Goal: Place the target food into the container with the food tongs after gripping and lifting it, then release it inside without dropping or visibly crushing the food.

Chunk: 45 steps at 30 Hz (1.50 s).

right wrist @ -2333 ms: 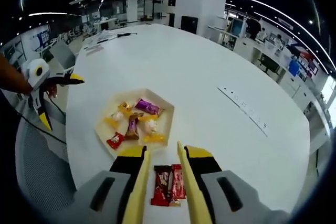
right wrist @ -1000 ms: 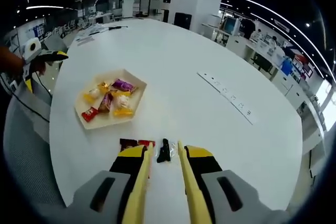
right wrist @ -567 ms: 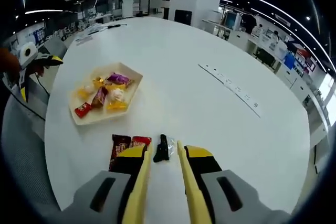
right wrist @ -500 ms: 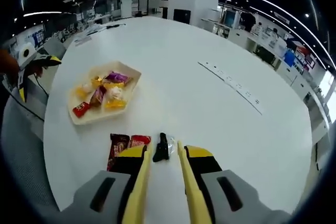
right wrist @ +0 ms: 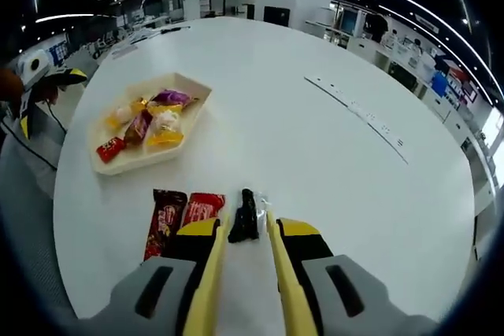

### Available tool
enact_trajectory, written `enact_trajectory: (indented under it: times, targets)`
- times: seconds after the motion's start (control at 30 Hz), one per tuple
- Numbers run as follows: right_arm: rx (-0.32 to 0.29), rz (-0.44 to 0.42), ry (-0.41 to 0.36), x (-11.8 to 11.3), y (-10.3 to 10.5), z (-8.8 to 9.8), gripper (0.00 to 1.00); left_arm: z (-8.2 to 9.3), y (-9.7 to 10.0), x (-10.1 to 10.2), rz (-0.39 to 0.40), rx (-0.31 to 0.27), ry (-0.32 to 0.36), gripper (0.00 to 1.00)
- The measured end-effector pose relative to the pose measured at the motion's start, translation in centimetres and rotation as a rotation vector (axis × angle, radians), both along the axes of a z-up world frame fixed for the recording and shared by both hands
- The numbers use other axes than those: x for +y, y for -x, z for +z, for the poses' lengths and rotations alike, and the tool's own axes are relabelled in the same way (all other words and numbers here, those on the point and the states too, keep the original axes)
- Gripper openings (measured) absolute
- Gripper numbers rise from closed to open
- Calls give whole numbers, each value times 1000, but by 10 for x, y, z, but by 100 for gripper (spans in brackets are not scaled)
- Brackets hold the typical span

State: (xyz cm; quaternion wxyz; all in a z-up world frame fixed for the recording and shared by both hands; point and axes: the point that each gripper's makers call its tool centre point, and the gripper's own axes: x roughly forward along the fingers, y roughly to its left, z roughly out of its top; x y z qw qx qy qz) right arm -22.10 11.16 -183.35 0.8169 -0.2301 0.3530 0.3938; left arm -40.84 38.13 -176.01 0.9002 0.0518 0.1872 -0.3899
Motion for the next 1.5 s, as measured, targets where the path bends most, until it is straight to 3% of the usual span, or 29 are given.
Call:
enact_trajectory:
  times: [0.17, 0.23, 0.37, 0.43, 1.0, 1.5]
  targets:
    - [-6, -42, 2, -1, -3, 0, 26, -1, -1, 1, 9, 9, 3, 100]
    - [42, -92, -8, -1, -1, -2, 24, -1, -1, 2, 11, 11, 0, 100]
    - [18, -81, 47, 2, -3, -2, 21, 0, -1, 2, 12, 11, 2, 100]
    - [55, -131, 36, 1, -3, -3, 19, 0, -1, 2, 13, 10, 4, 100]
    - [63, -155, 35, -10, -8, 7, 20, 1, -3, 5, 29, 6, 6, 99]
    - [57, -185, 9, -17, -12, 29, 20, 1, -2, 4, 26, 6, 1, 99]
